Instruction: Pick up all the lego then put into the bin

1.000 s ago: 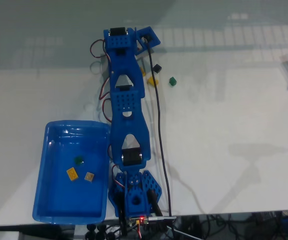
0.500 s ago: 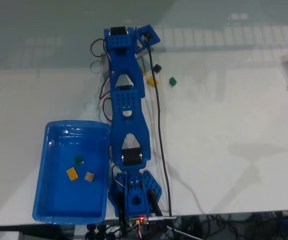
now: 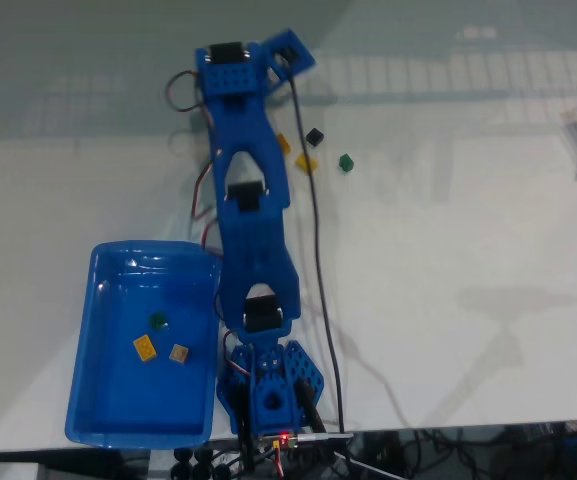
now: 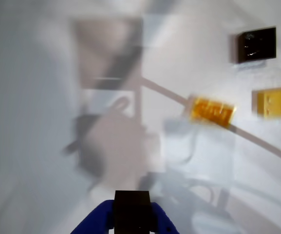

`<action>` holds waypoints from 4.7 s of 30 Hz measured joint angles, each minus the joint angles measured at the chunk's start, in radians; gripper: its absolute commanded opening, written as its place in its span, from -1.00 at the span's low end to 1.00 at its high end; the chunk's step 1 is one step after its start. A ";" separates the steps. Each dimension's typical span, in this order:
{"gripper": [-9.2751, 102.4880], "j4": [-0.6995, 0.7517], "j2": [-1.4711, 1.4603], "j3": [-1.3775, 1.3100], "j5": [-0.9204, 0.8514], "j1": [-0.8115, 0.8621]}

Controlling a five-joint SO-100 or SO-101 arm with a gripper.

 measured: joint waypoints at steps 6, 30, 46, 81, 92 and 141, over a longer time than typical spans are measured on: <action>-0.84 0.117 0.575 0.244 -0.146 -0.268; -0.39 0.316 1.154 0.902 -0.339 -1.034; -0.32 0.061 0.738 0.612 -0.153 -0.285; -0.35 -0.150 -0.057 0.222 0.020 0.241; -0.37 -0.140 -0.132 0.176 0.006 0.245; -0.84 -0.051 -0.272 -0.017 -0.014 0.207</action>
